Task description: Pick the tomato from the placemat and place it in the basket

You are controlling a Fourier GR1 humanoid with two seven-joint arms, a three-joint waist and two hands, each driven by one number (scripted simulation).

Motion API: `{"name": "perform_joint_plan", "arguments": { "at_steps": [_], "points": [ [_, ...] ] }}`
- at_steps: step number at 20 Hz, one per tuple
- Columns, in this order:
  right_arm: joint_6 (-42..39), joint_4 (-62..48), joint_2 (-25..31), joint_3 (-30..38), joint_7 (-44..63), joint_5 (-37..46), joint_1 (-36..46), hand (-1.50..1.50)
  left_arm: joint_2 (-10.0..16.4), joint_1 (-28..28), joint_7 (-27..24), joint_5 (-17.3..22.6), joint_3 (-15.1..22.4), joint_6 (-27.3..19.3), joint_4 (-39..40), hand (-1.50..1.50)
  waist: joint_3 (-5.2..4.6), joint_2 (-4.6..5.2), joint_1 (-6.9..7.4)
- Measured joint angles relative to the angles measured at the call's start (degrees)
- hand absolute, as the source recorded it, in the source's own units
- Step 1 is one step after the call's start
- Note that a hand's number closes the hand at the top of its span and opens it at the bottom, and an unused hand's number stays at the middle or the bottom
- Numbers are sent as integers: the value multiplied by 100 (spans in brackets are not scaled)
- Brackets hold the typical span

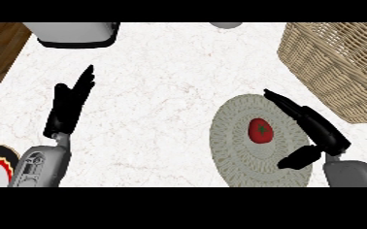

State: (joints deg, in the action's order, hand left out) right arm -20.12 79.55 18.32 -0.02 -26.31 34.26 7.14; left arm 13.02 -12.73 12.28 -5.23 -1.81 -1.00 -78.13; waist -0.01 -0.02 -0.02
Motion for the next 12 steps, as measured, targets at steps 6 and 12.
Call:
{"name": "perform_joint_plan", "arguments": {
  "at_steps": [6,12],
  "points": [
    [81,-439,-113,-50,-88,274,91,-150,-59,25,70,-58,-86,64,-131,0,1,1,7],
    [133,-585,-304,-115,-62,442,130,-150,-119,101,298,-134,-138,126,-423,0,1,0,8]
  ]
}}
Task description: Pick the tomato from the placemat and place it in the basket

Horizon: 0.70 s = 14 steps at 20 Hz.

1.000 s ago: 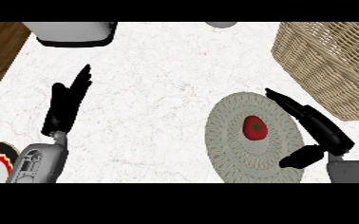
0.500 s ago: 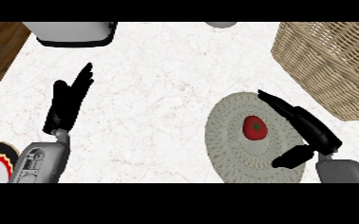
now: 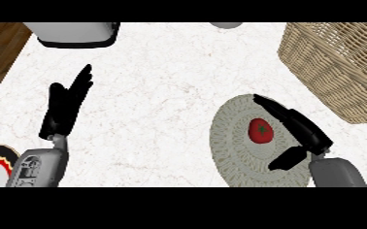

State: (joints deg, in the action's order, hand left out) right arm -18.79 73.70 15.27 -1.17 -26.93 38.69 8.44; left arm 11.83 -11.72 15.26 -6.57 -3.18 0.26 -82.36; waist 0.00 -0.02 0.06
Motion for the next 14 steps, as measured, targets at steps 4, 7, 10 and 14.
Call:
{"name": "perform_joint_plan", "arguments": {
  "at_steps": [4,7,10,14],
  "points": [
    [22,-166,-95,6,16,68,143,-150,9,-143,-296,-10,-141,99,415,0,1,4,-6],
    [65,-125,-166,-15,46,126,107,150,2,-108,-172,-35,-172,137,289,0,1,1,-5],
    [279,-346,-174,-108,-127,344,207,150,-36,-87,-99,-56,-152,146,203,0,1,2,2],
    [934,-680,-208,-159,-521,667,280,150,-74,-13,-252,-98,-148,145,247,0,-2,0,7]
  ]
}}
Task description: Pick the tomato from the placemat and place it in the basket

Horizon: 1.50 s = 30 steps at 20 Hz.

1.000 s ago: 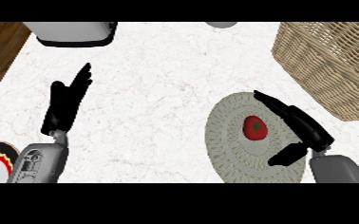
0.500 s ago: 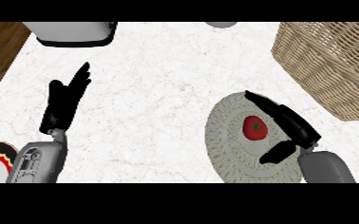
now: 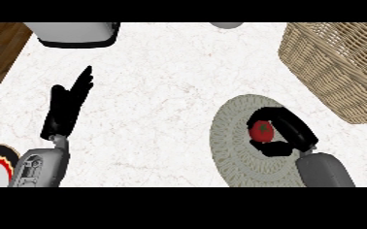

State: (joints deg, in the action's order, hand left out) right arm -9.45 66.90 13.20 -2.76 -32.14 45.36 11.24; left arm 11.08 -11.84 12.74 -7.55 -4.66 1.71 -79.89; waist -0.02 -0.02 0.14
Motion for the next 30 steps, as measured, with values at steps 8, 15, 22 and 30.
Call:
{"name": "perform_joint_plan", "arguments": {
  "at_steps": [8,15,22,30],
  "points": [
    [293,191,164,-774,1122,1531,236,150,15,-92,7,13,-57,29,117,0,-30,-48,15],
    [-16,898,98,-1474,2162,2635,133,150,-7,-110,-55,-34,-68,4,177,0,-23,-32,-21],
    [-820,2258,-173,-1194,2326,1931,-162,150,-11,-27,51,-39,-84,-12,0,0,-4,-25,-65],
    [-2078,4049,-924,-36,3026,-3,-61,150,-21,91,16,-36,-108,-22,-13,0,-4,-44,-151]
  ]
}}
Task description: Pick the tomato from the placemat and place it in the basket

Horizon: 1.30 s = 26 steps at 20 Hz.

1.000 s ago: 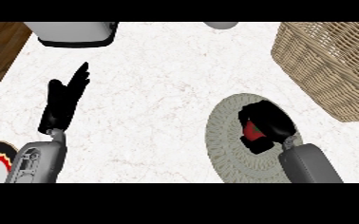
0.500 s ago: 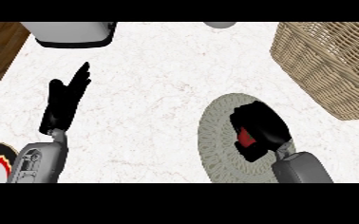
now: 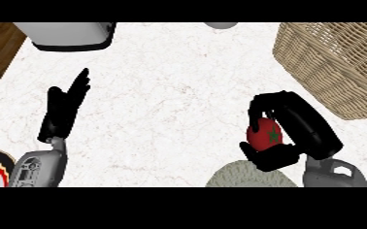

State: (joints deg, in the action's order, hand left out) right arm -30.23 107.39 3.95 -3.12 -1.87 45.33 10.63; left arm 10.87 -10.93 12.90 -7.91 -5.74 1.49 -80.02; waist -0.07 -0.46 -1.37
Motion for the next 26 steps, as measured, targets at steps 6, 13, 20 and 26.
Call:
{"name": "perform_joint_plan", "arguments": {
  "at_steps": [6,13,20,26],
  "points": [
    [-914,1337,-300,920,1694,-1342,814,150,-11,-24,-2,-25,21,3,5,0,-3,0,29],
    [-1400,1476,-13,2058,3849,-2789,2608,150,41,-133,153,24,-6,81,-60,0,-2,3,80],
    [-1353,314,1211,2582,4360,-2985,4004,150,-11,-117,25,-5,39,96,-5,0,0,39,142],
    [-1577,-563,2497,2293,3750,-2108,4231,150,-32,-204,5,-37,62,82,24,0,2,83,211]
  ]
}}
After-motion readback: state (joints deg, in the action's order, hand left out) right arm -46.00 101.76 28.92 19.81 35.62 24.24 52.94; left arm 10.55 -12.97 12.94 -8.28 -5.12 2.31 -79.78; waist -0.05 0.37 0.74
